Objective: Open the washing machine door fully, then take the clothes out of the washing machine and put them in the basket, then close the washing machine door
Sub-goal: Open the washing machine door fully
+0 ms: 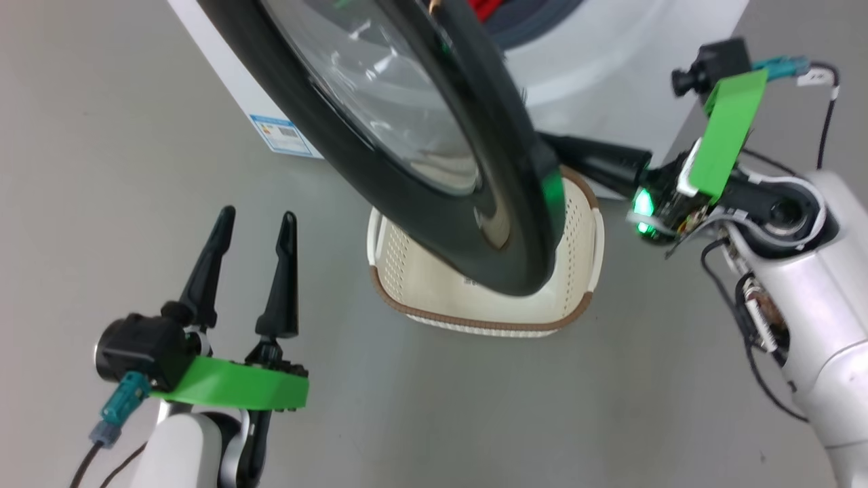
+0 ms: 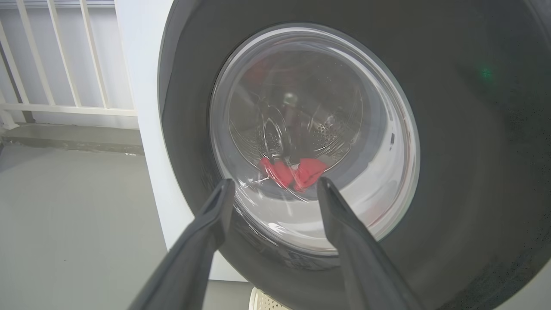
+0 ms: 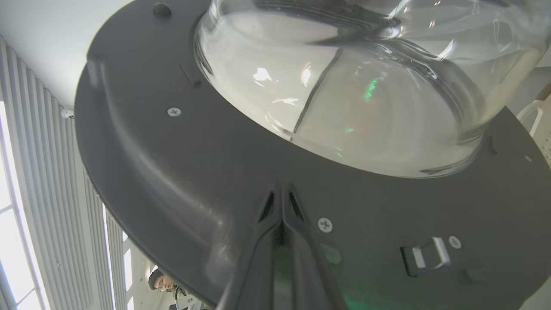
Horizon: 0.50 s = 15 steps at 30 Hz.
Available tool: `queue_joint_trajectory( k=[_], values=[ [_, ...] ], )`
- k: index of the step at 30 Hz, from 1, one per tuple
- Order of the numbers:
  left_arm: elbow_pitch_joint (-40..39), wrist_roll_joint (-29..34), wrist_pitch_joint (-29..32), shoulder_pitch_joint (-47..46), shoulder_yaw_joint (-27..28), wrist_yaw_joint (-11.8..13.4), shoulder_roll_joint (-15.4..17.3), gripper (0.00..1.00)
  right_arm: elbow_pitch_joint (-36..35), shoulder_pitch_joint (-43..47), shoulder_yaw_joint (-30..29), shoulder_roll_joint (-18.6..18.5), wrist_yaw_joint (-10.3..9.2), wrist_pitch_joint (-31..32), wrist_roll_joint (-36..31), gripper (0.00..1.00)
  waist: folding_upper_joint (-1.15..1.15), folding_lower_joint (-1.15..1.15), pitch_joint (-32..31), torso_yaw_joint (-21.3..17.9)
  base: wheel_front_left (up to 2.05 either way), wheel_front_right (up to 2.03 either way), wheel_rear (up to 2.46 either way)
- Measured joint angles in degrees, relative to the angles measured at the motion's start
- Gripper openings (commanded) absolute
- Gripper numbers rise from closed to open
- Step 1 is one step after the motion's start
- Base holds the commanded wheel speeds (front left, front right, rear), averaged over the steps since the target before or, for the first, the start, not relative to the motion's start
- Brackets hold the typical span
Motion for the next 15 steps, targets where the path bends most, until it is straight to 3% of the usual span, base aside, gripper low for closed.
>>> queue_joint_trajectory(
  k=[15],
  values=[
    [1.3,0.02,0.01,3.39,-0.59,0.2,0.03,1.0,0.86,6.45,0.41,3.16,0.0,1.62,-2.09,0.0,0.0,0.0,-6.33,4.73,0.0,0.0,0.0]
  ],
)
